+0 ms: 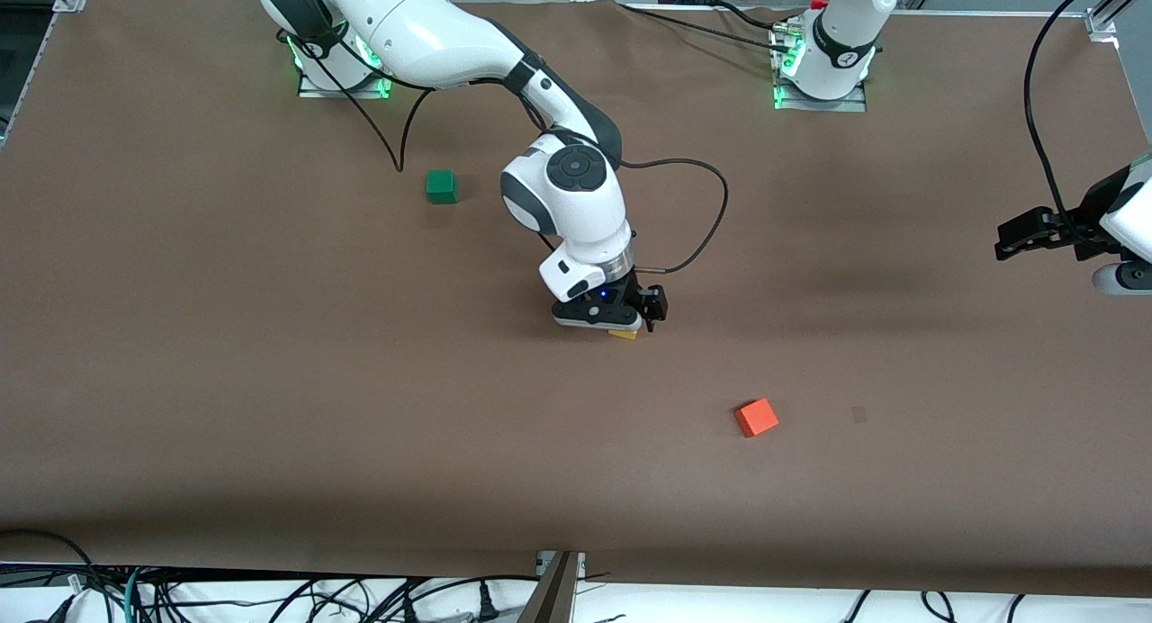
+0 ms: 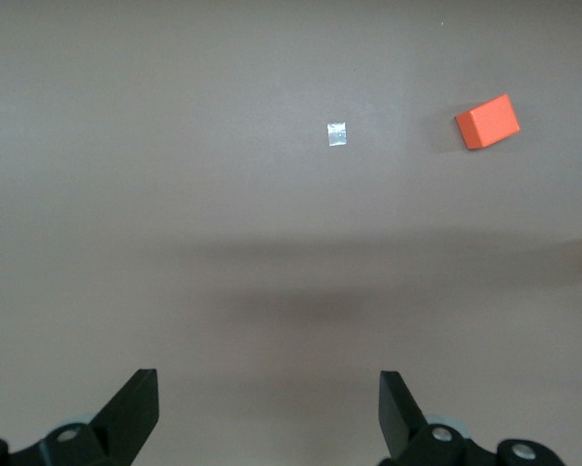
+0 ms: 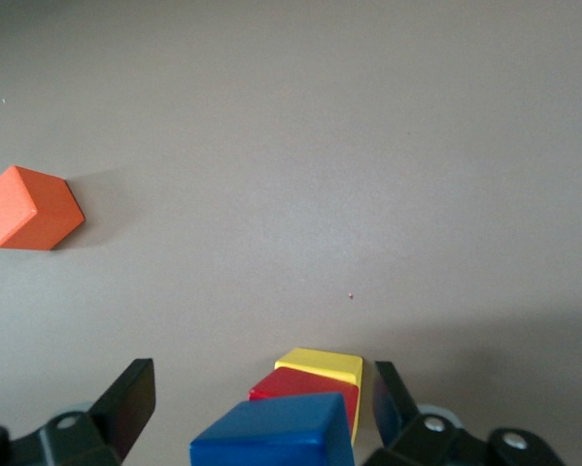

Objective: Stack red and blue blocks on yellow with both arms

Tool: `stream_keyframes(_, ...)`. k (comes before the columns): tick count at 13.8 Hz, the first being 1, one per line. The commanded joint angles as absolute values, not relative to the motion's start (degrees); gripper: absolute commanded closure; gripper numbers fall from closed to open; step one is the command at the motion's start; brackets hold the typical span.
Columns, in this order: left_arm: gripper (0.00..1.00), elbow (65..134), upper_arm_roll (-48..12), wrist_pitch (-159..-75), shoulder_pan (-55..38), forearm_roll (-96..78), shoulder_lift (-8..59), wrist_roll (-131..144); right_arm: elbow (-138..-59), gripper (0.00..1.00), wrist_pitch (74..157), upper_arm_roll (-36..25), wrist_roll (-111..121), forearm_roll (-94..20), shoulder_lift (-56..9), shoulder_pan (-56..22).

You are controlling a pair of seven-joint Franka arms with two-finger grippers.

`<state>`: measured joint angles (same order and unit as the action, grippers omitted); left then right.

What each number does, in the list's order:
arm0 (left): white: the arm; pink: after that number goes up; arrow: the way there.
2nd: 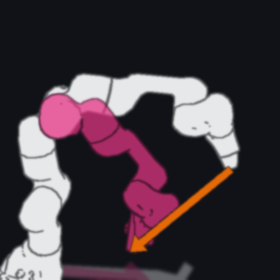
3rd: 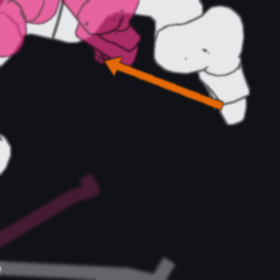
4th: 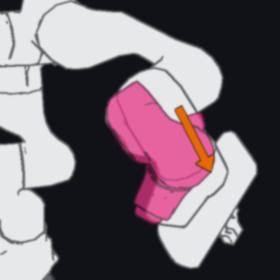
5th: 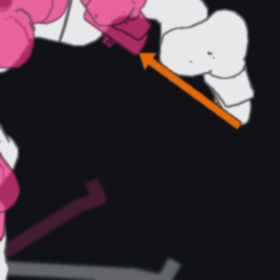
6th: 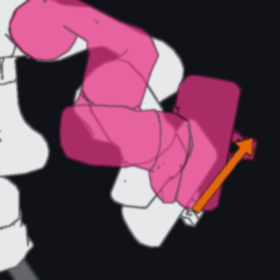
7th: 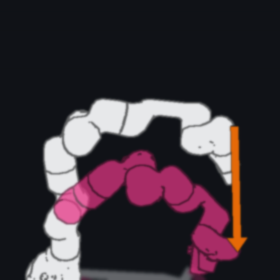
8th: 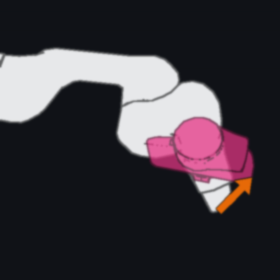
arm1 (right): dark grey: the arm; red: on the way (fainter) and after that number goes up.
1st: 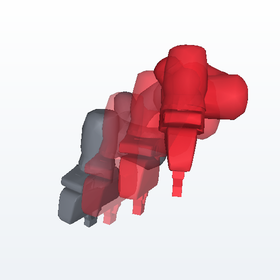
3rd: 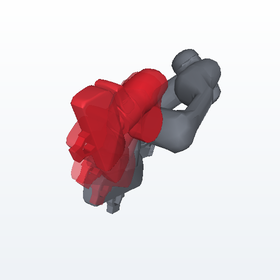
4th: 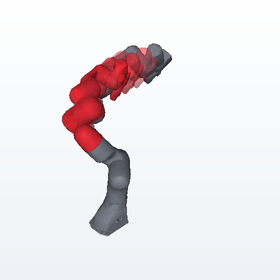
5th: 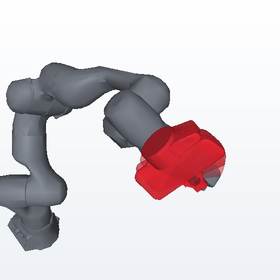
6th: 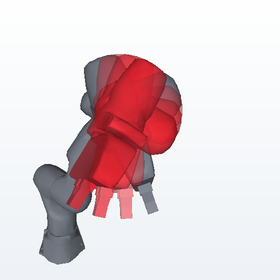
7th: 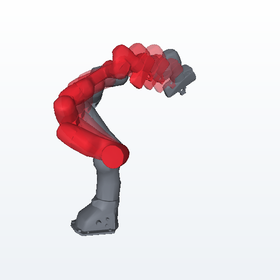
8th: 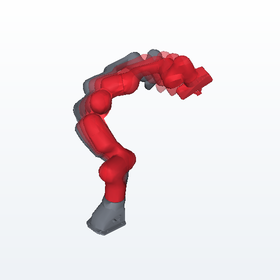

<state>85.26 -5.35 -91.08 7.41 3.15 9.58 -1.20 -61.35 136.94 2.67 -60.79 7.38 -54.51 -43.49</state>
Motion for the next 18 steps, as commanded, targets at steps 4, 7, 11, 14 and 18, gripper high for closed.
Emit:
stream_keyframes(4, 0.00, 83.8, -5.4, -90.4, 7.6, 2.1, 10.2, -1.3, -60.2, 0.00, 128.3, 3.0, -60.4, 7.9, -48.4, -40.0)
stream_keyframes(7, 0.00, 83.8, -5.4, -90.4, 7.6, 2.1, 10.2, -1.4, -60.9, 0.00, 119.0, 2.8, -54.7, 7.6, -42.3, -36.9)
stream_keyframes(11, 0.00, 83.8, -5.4, -90.4, 7.6, 2.1, 10.2, -1.5, -66.5, 0.00, 108.8, 1.5, -44.2, -0.1, -31.6, -31.7)
stream_keyframes(14, 0.00, 83.8, -5.4, -90.4, 7.6, 2.1, 10.2, -1.4, -78.6, 0.00, 107.7, 1.2, -37.0, -1.1, -20.9, -28.1)
stream_keyframes(18, 0.00, 83.8, -5.4, -90.4, 7.6, 2.1, 10.2, -1.5, -84.2, 0.00, 100.9, 0.3, -27.8, -2.3, -13.5, -23.7)
